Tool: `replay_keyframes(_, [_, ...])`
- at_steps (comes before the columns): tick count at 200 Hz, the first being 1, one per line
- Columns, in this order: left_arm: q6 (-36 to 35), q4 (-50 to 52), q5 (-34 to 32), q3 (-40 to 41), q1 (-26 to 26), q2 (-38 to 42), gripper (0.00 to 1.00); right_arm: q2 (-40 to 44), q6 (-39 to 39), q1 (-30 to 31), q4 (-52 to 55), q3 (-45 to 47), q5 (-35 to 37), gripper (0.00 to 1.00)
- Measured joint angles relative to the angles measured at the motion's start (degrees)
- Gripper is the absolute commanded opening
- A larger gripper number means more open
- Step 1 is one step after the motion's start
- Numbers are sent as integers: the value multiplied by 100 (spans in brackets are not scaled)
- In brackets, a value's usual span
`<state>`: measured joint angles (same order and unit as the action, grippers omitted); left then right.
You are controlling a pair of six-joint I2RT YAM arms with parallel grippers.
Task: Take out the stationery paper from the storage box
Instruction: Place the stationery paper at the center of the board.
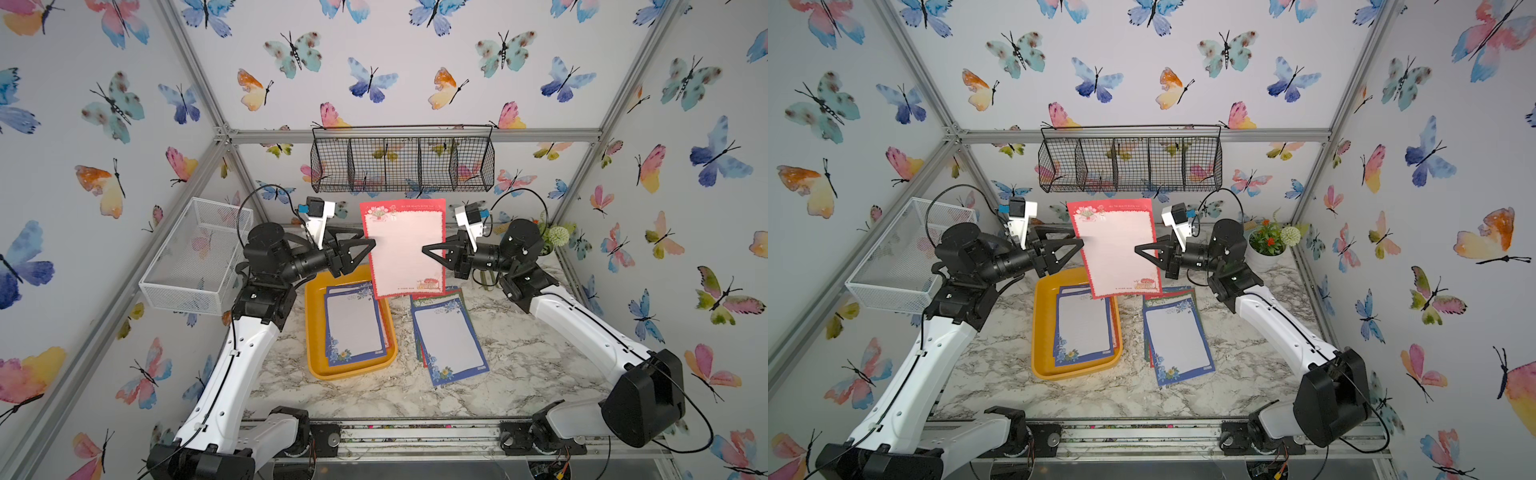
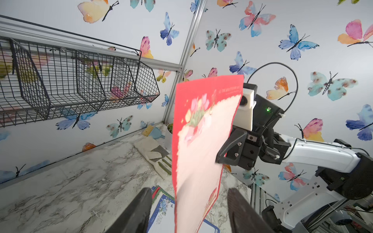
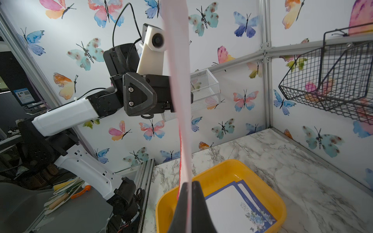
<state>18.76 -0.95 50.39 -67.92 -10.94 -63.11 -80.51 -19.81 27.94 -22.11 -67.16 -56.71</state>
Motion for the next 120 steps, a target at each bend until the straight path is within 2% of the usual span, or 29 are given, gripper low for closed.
replay_keyframes(43, [-227,55,-286,208,0,59,67,262,341,0,1196,0,293,2])
replay_keyframes(120, [-785,76,-1209,1228,7,437,68,706,839,0,2977,142,706,2])
